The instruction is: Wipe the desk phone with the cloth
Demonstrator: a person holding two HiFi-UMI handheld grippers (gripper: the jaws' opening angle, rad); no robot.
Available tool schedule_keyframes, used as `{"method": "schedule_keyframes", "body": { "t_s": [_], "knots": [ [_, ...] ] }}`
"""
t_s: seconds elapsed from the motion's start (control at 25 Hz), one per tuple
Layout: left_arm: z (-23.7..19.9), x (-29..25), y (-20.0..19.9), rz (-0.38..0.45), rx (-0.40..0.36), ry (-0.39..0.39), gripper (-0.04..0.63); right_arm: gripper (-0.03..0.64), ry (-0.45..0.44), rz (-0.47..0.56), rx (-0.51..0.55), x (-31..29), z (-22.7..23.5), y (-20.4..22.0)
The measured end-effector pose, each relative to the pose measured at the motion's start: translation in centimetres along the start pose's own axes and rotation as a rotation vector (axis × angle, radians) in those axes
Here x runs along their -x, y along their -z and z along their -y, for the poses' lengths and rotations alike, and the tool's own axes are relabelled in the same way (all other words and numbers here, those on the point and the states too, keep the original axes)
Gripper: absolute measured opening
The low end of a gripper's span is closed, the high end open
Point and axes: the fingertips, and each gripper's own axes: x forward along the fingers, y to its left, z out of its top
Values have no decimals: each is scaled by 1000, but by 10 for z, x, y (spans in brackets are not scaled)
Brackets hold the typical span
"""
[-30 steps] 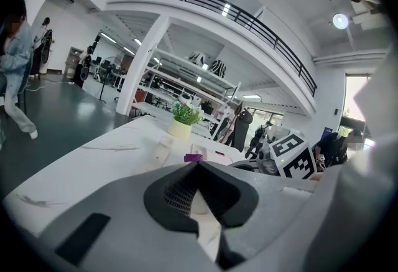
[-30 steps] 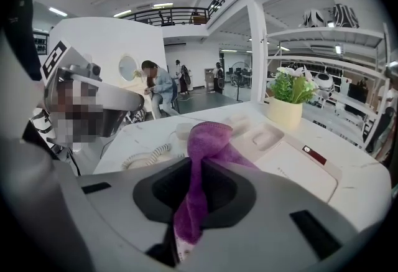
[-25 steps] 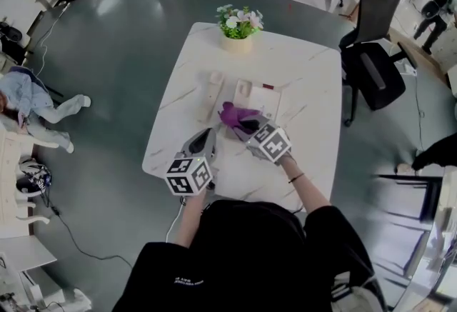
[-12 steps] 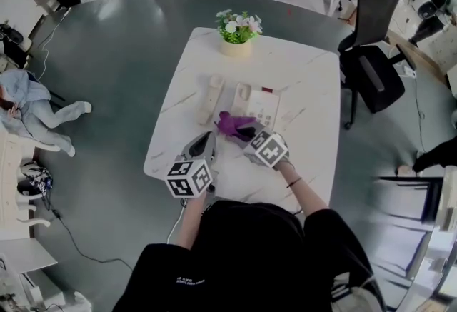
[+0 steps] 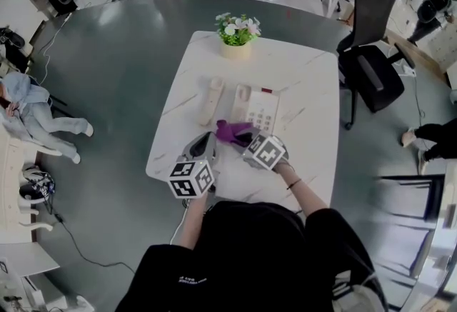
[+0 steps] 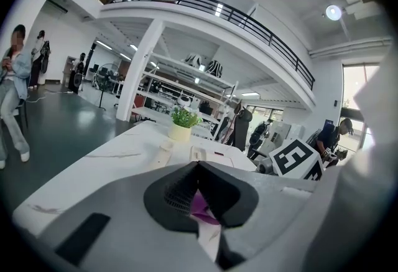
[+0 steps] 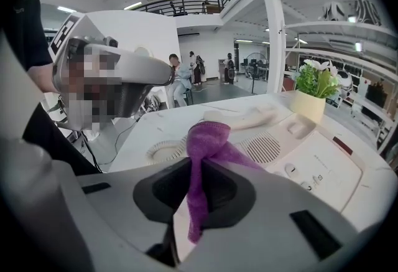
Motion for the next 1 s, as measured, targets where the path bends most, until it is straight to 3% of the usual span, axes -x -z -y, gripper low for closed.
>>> {"method": "schedule_keyframes", "body": {
  "t_s": [0.32,0.68,1.0],
  "knots": [
    [-6,6,-1,5,11,-29,-2,34,-33,34,-72,9,-4,-2],
    [2,14,-15,57,-47,-9,-2,34,-44,251,-210,45,1,-27],
    [15,20,-41,160,-126,28,-2,34,9,531,-348,95,24,-50]
  ]
}}
